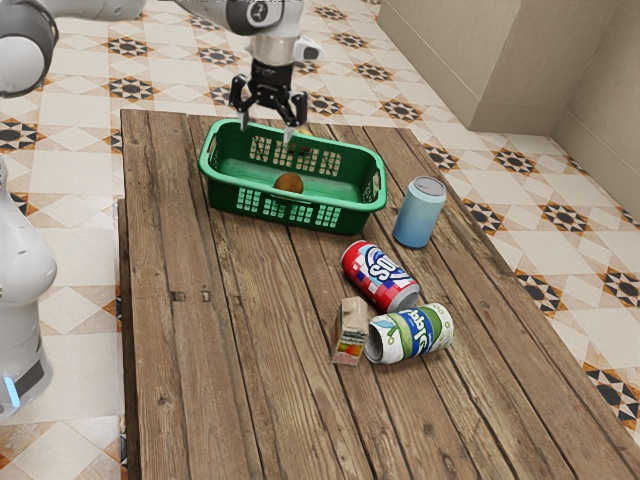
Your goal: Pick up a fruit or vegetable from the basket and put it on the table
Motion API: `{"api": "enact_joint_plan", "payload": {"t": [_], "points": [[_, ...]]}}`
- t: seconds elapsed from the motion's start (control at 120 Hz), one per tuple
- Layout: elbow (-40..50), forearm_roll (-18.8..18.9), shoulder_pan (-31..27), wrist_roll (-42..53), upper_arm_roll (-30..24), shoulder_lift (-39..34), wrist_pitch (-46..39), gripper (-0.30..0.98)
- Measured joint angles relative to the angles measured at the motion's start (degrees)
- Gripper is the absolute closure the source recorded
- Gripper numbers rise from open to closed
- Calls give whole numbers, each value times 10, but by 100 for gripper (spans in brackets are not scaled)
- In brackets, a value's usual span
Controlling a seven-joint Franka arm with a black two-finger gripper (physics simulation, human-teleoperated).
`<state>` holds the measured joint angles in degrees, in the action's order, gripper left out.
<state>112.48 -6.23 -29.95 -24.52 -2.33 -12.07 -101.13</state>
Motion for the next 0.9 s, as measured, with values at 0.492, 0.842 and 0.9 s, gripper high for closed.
{"api": "enact_joint_plan", "payload": {"t": [0.492, 0.842, 0.9], "points": [[-48, -27, -2, -44, -6, 108, -39, 0], [-33, -30, 1, -59, -6, 137, -55, 0], [-35, -30, 1, -61, -7, 140, -56, 0]]}}
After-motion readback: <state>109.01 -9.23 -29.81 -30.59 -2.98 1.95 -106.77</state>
